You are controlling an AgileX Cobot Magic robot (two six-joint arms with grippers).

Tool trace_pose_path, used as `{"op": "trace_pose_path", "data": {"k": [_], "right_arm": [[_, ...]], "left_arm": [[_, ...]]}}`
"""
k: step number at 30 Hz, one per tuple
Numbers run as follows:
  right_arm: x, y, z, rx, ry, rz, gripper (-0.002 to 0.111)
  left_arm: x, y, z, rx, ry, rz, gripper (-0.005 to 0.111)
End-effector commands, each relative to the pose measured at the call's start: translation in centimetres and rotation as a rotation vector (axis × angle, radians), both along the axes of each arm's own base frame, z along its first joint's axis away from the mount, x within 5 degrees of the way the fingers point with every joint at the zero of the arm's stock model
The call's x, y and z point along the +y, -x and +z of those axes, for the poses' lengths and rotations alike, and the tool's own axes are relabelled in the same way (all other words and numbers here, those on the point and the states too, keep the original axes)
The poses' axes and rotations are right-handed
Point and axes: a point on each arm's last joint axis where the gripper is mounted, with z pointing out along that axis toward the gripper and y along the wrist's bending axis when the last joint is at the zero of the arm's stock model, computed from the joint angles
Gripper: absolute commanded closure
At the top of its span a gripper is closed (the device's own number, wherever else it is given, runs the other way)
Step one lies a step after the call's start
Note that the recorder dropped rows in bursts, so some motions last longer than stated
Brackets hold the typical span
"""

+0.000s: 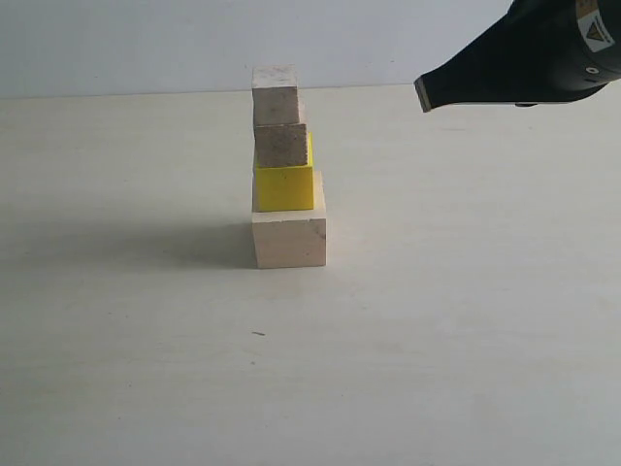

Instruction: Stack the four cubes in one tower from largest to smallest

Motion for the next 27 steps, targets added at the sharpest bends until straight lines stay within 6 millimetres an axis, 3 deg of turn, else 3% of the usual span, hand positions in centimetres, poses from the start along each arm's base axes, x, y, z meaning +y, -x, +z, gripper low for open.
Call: {"op": "trace_pose_path", "data": {"k": [1, 16, 23, 27], "right_arm": [[-0.1, 0.0, 0.1, -0.008, -0.007, 0.001, 0.108], [-0.8, -0.3, 0.8, -0.080, 0.069, 0.004, 0.108], [-5.7, -0.1, 3.2, -0.148, -0.202, -0.148, 0.108], [-9.1, 1.1, 2.9, -0.217, -0.310, -0.231, 0.108]], "left_arm": [[0.0, 0.0, 0.0, -0.009, -0.002, -0.001, 0.107], [0.0, 0.0, 0.0, -0.009, -0.002, -0.001, 0.107], [0.0, 0.0, 0.0, -0.009, -0.002, -0.001, 0.107], [0.0, 0.0, 0.0, -0.009, -0.002, -0.001, 0.107]]}}
